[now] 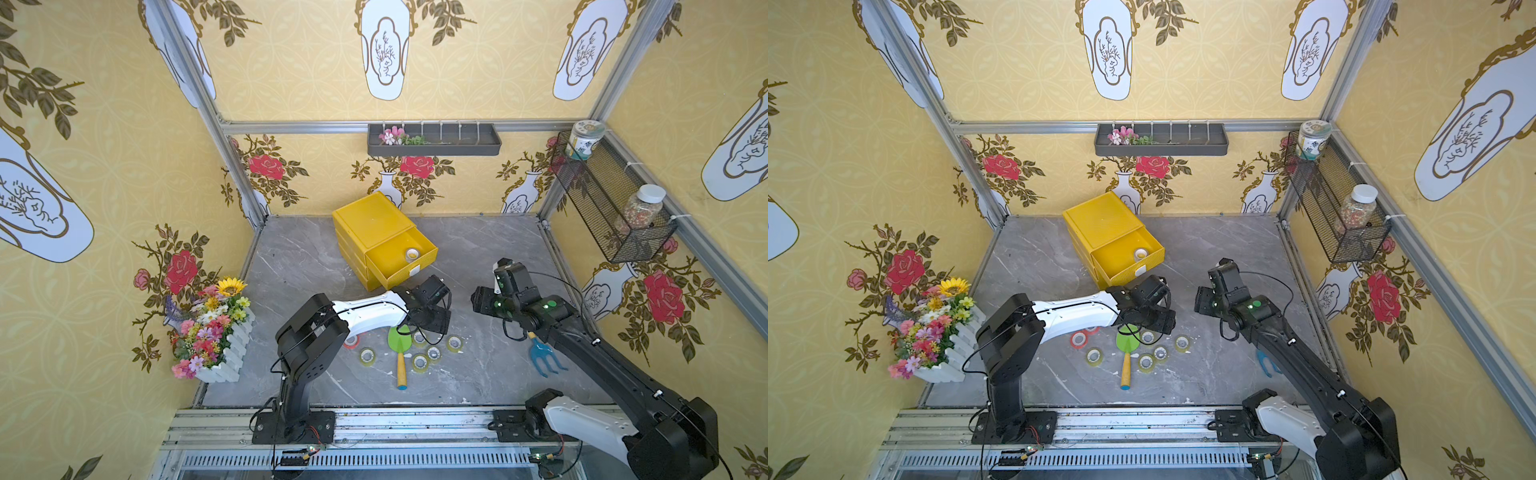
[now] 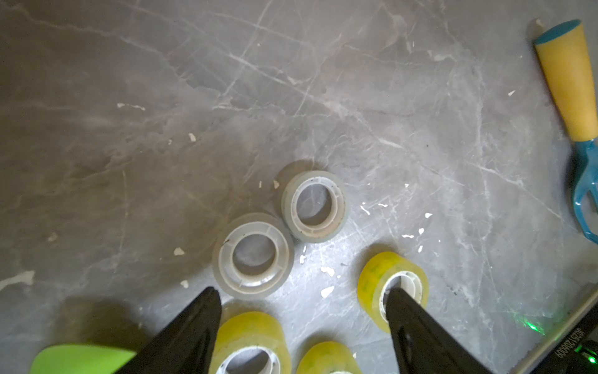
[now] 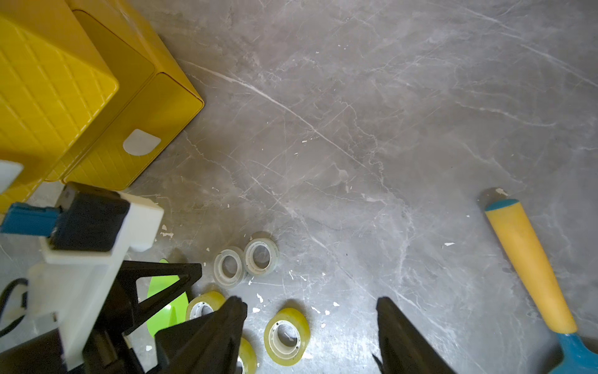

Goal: Place the transparent tape into the drawer according to color
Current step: Pick up the tape at the center of the board.

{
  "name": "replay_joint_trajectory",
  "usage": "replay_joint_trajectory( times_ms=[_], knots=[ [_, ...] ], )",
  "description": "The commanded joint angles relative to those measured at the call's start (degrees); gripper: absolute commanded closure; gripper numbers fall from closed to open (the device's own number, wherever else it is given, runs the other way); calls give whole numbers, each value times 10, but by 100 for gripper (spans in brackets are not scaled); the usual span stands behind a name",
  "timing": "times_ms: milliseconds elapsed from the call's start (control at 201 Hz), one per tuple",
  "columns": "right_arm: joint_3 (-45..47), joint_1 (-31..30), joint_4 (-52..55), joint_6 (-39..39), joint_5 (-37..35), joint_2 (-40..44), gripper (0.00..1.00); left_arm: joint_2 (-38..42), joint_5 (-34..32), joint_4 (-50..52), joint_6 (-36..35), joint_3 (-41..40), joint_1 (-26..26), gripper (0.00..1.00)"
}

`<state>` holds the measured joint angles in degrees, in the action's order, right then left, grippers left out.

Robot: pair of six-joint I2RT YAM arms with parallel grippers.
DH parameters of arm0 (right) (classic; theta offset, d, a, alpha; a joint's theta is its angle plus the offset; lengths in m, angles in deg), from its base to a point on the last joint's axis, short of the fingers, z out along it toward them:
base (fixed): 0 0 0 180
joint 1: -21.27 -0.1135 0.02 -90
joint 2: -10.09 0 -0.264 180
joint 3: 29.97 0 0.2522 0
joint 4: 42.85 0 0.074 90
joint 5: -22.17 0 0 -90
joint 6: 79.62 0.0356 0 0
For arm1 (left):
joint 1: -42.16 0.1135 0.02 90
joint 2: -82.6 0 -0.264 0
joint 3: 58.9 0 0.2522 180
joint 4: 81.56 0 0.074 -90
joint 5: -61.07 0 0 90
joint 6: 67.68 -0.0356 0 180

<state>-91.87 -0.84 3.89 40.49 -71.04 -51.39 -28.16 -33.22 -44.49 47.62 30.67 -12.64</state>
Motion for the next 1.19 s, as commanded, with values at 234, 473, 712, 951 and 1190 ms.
replay_joint_trajectory(
  times_ms=[234,473,712,951,1190],
  knots=[
    [12,15,-9,-8,11,19,31,-51,-18,20,-43,76,-1,16],
    [11,33,2,-17,16,37,31,-111,-30,56,-54,132,-1,24],
    [8,60,14,-27,25,53,31,-130,-15,66,-58,142,-1,28],
    [3,74,16,-30,33,56,31,-133,5,72,-54,135,-5,32],
    [4,80,15,-29,37,56,31,-140,-4,75,-53,132,-17,34]
  ],
)
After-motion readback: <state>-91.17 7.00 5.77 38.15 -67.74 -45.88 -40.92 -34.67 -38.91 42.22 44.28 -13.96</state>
